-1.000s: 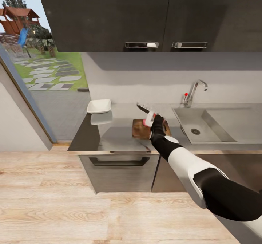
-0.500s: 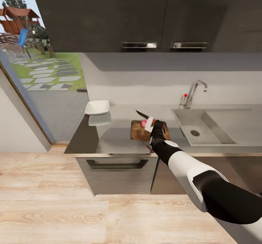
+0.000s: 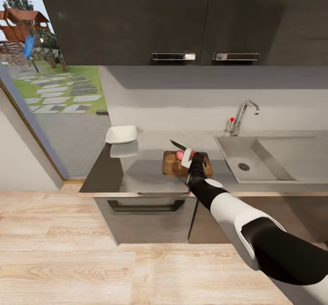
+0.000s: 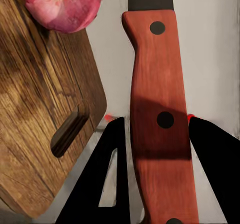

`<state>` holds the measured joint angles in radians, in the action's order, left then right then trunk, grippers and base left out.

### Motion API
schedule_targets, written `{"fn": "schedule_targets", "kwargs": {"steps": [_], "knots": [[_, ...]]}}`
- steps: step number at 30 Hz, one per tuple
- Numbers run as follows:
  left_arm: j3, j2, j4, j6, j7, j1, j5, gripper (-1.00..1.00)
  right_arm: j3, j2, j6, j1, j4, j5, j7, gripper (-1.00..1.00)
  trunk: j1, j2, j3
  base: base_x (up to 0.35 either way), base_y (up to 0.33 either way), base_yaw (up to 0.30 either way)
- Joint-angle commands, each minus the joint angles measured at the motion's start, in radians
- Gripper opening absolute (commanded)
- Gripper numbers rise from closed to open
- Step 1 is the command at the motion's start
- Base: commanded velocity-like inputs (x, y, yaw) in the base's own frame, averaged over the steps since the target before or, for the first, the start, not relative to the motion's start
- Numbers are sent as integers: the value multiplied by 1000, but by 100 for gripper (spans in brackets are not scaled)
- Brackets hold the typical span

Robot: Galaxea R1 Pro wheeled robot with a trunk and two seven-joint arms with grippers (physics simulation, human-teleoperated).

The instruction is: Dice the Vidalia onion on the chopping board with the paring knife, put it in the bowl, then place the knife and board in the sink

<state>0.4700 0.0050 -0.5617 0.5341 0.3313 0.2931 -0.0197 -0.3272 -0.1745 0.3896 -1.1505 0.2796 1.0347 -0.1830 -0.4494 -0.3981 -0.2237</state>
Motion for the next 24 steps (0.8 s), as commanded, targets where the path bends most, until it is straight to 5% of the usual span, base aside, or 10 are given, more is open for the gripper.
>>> {"fn": "schedule_targets", "kwargs": {"steps": [1, 14, 24], "knots": [[4, 1, -1, 1, 6, 0, -2, 100, -12, 0, 14, 5, 5, 10, -7, -100, -1, -2, -2, 0, 0, 0], [0, 3, -15, 28, 18, -2, -10, 100, -76, 0, 34, 34, 10, 78, -73, -100, -1, -2, -2, 0, 0, 0], [-3, 52, -8, 85, 25, -2, -47, 100, -76, 0, 34, 34, 19, 117, -75, -100, -1, -2, -2, 0, 0, 0]]}}
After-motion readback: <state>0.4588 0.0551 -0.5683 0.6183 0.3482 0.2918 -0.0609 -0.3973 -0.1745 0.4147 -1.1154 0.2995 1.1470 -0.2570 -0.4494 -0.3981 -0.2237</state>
